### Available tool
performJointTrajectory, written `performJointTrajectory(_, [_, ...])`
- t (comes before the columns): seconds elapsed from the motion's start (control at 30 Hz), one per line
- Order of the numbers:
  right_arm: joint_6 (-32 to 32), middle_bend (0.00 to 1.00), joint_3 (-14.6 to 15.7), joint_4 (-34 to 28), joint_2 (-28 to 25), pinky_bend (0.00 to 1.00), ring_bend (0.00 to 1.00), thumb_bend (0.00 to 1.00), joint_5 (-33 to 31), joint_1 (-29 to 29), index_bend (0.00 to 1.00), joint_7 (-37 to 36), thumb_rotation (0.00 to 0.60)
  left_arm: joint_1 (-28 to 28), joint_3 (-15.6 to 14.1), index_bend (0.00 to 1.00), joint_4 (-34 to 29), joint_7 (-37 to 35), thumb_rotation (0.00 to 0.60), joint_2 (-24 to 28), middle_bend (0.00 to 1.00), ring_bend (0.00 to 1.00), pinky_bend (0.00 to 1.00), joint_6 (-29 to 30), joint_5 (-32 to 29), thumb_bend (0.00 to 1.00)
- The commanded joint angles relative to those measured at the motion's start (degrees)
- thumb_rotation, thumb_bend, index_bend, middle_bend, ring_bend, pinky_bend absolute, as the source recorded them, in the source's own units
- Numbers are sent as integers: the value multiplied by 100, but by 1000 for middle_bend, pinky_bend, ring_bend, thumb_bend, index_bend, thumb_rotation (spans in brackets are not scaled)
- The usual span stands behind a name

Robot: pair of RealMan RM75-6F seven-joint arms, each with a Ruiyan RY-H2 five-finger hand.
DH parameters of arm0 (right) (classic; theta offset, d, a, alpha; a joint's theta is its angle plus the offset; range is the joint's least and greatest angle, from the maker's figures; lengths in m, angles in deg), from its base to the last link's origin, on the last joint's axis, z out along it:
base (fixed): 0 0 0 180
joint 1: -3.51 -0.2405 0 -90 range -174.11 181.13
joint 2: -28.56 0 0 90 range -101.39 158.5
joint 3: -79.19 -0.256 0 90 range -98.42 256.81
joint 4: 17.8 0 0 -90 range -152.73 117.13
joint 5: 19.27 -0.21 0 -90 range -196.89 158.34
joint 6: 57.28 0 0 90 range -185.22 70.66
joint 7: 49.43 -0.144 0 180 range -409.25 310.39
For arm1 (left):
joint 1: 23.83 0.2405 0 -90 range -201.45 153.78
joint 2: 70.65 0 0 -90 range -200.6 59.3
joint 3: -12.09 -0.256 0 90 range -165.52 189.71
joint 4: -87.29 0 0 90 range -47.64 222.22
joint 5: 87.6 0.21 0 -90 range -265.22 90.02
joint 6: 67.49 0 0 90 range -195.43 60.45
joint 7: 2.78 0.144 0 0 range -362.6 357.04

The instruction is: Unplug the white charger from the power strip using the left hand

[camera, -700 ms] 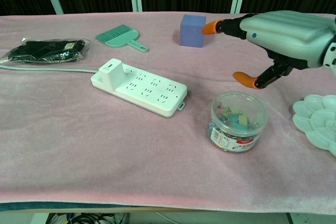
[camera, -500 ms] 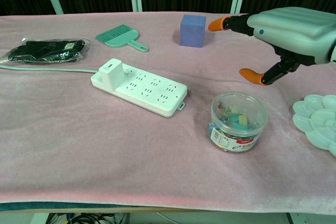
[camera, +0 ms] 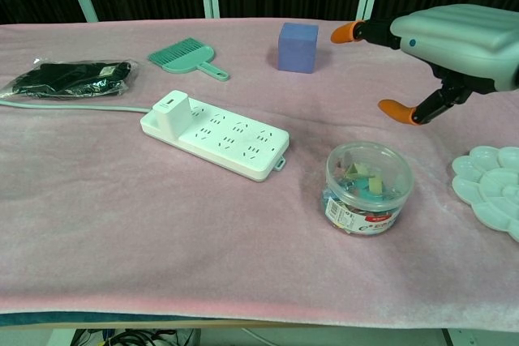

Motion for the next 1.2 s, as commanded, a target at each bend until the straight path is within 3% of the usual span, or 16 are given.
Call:
performJointTrajectory(0.03, [13,59,17,0,-39,54,87,411,-4,-11,16,23,600,-4,5,188,15,18,600,-41,108,0,51,-11,-43,73])
performJointTrajectory(0.33, [-36,59,-17,-62,-127,54,87,411,4,-22,18,-47,600,-13,1,188,39,163,600,-26,113,0,56,-37,-4,73])
performJointTrajectory(0.53, [-33,59,60,-72,-252,54,87,411,185,-38,18,45,600,48,-105,188,147,1034,600,23,117,0,64,-14,106,84])
performJointTrajectory(0.63, [-73,61,77,-109,-309,54,87,411,274,-18,18,23,600,98,-213,187,309,1790,600,114,119,0,64,-42,195,92])
performJointTrajectory(0.8, [-31,62,61,39,-214,54,86,426,359,-66,19,-35,600,192,-379,172,730,3913,600,331,114,0,62,-156,289,92])
performJointTrajectory(0.97, [28,53,-2,247,109,54,61,474,176,-173,18,47,600,397,-545,125,648,5825,600,592,105,0,50,-244,0,93])
performJointTrajectory(1.07, [50,51,-18,362,341,54,61,475,-27,-254,18,254,600,653,-602,121,521,7120,600,770,103,0,46,18,-223,92])
performJointTrajectory(1.2, [57,48,-74,504,703,54,61,436,-259,-382,17,470,600,1021,-797,121,259,7922,600,873,101,0,29,292,-521,75])
